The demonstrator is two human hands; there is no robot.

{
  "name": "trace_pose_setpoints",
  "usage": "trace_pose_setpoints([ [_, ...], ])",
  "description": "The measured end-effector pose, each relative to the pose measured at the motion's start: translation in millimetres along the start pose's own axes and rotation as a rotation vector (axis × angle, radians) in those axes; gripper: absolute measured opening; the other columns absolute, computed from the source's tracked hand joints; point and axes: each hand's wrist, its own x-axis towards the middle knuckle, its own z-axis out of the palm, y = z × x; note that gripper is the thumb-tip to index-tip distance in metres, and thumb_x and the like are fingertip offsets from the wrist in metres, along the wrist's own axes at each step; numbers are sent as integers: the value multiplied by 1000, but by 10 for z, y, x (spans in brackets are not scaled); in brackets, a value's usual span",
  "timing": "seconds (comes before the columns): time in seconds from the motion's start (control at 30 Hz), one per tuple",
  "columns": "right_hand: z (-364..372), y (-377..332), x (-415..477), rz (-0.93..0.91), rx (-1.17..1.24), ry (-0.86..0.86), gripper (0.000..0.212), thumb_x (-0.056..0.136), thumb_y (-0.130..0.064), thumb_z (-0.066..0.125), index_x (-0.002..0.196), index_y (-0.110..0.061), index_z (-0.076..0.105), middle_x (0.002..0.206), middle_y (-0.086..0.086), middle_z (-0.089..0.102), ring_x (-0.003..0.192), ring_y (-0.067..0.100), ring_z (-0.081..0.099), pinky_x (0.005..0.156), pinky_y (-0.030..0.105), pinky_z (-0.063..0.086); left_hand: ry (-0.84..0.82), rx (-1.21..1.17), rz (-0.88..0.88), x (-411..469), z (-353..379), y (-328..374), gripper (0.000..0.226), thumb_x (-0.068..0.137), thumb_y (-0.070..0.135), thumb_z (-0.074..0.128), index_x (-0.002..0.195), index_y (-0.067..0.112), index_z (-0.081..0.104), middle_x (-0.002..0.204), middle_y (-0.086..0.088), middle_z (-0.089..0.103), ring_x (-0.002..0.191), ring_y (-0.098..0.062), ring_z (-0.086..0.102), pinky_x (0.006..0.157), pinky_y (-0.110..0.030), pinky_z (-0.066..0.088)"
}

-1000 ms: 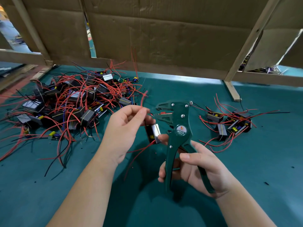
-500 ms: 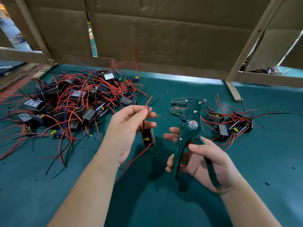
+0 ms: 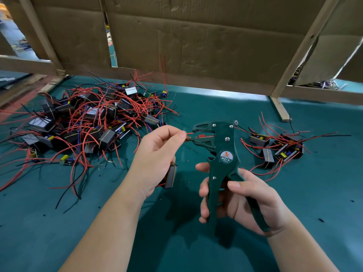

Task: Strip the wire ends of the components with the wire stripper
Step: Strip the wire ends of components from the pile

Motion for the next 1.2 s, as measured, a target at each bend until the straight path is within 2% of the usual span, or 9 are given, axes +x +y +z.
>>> trace_pose_setpoints([
  [0.17,-15,-7,-6,-6,12,-18,65,78,-22,76,131,4,49,97,22,61,77,41,61,76,56,49,-70,109,113,-8,-33,-4,17,89,27,53,73,26,58,49,16,39,45,-2,30,47,-16,27],
  [0.3,-32,-17,-15,0,33,-34,65,79,-21,75,132,6,48,97,23,60,77,41,61,76,56,50,-99,154,152,-19,-35,-1,15,89,30,53,75,29,56,53,11,36,50,-12,31,47,-26,27],
  [0.4,-44,-32,-33,13,20,-55,63,80,-21,74,131,6,49,97,23,61,77,41,62,77,56,49,-108,164,168,-27,-35,12,14,89,36,54,76,30,56,58,-2,34,53,-26,29,48,-36,26],
  [0.47,-48,-37,-43,16,13,-60,62,80,-21,73,131,6,49,97,23,61,77,40,62,77,56,50,-109,197,173,-31,-38,-1,14,91,34,53,79,28,56,58,-3,34,53,-31,28,47,-37,25],
  [0.57,-59,-34,-54,19,-28,-36,59,81,-22,73,129,4,52,95,22,61,75,40,61,76,56,49,-119,261,191,-46,-48,-40,13,91,34,51,83,25,56,53,8,33,48,-12,24,44,-24,23],
  [0.63,-64,-34,-56,25,-60,-12,57,81,-25,74,127,3,55,92,22,61,73,39,61,74,55,50,-123,288,197,-48,-56,-53,13,92,34,51,84,24,56,53,10,32,47,-8,24,45,-19,23],
  [0.93,-50,-15,-36,64,-91,59,53,80,-41,75,115,-3,64,82,19,61,63,36,61,66,51,53,-125,372,217,-41,-90,-46,13,92,32,51,83,24,57,53,10,34,48,-6,25,46,-16,24],
  [1.2,-75,-9,-29,80,-67,16,54,83,-39,72,119,-1,61,84,19,62,64,36,62,67,50,53,-146,405,222,-32,-115,-43,14,93,30,50,84,21,56,50,11,33,46,-5,26,45,-14,23],
])
